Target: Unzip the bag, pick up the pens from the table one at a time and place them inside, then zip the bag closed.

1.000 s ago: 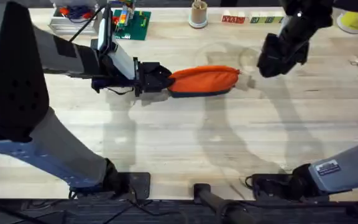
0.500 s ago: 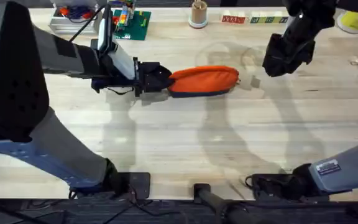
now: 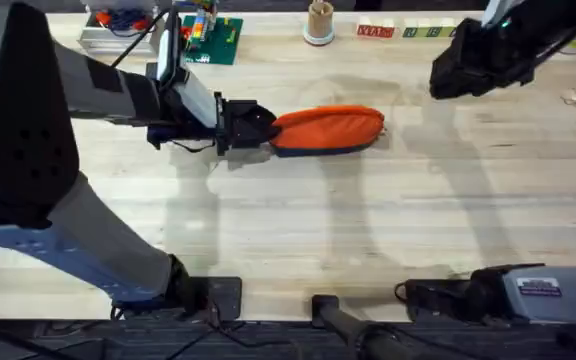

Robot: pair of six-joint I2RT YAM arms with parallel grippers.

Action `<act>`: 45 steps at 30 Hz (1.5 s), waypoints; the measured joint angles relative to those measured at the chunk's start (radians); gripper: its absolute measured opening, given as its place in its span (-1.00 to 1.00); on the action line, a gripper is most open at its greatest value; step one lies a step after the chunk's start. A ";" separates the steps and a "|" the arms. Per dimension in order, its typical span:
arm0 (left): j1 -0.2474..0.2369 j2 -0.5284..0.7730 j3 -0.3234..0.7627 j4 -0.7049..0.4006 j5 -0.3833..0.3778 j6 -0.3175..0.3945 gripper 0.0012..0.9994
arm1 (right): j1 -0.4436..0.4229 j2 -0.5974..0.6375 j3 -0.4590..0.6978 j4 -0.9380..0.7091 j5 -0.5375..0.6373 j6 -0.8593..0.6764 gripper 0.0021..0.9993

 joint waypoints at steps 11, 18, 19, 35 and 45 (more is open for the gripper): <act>0.000 0.000 0.000 0.000 0.000 0.000 -0.92 | 0.000 -0.117 0.000 -0.018 -0.324 -0.198 0.27; 0.000 0.000 0.000 0.000 0.000 0.000 -0.92 | 0.000 -0.196 0.000 -0.031 -0.370 -0.294 0.99; 0.000 0.000 0.000 0.000 0.000 0.000 -0.92 | 0.000 -0.203 0.000 -0.031 -0.373 -0.301 0.99; 0.001 0.000 0.000 0.001 -0.002 0.003 -0.46 | 0.000 -0.221 0.000 -0.084 -0.386 -0.369 0.99; 0.013 0.000 0.000 -0.002 -0.004 0.000 0.99 | 0.000 -0.221 0.000 -0.084 -0.386 -0.374 0.99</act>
